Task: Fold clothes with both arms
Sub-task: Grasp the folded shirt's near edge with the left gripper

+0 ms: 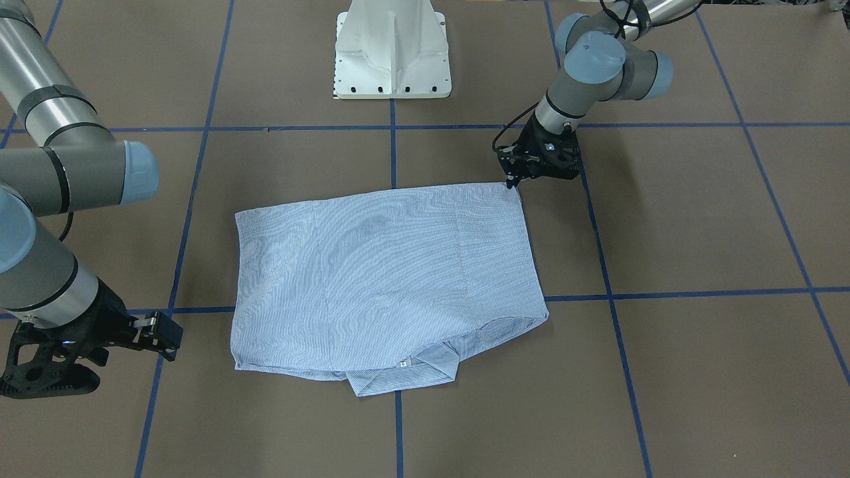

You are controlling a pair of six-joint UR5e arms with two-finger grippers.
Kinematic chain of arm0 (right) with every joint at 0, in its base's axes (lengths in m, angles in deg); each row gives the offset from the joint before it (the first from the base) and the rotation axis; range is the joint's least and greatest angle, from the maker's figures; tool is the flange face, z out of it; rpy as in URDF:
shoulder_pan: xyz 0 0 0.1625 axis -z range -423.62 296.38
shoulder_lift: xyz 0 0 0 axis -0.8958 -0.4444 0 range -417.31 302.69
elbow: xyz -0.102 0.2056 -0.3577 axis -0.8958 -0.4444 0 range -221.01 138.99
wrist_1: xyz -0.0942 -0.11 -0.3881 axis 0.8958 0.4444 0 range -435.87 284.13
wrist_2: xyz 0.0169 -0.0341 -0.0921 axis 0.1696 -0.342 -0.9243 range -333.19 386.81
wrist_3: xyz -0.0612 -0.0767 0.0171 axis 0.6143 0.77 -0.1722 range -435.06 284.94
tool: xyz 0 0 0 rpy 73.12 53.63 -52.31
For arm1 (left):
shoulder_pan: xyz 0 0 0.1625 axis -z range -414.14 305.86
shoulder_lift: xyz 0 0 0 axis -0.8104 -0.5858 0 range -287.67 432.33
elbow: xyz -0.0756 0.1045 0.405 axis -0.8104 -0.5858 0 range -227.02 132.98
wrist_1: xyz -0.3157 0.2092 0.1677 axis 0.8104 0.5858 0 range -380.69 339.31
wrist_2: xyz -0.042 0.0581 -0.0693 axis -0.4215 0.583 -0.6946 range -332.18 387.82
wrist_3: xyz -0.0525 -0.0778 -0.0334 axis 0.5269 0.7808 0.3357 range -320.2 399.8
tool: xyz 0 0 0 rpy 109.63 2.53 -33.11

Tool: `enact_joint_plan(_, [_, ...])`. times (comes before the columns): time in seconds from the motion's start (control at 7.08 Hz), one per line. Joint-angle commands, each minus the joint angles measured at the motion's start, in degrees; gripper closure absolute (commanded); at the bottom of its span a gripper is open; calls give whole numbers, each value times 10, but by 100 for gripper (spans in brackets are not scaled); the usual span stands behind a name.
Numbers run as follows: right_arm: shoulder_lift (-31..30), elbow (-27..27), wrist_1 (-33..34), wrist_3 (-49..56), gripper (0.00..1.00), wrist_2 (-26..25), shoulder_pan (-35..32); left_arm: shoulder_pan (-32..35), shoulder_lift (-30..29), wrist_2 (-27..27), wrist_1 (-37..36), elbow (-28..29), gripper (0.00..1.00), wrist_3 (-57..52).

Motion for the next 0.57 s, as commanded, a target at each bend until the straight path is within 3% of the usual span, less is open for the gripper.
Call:
enact_joint_plan(0.0, [0, -1, 0, -1, 0, -1, 2, 42, -1, 2, -32, 10, 100, -33])
enact_joint_plan(0.14, [0, -1, 0, -1, 0, -1, 3, 71, -4, 5, -56, 15, 100, -78])
enact_joint_plan(0.28, [0, 0, 0, -2, 0, 0, 3, 103, -16, 5, -57, 52, 100, -116])
enact_joint_plan(0.42, [1, -1, 0, -2, 0, 0, 4, 148, -70, 5, -57, 120, 100, -158])
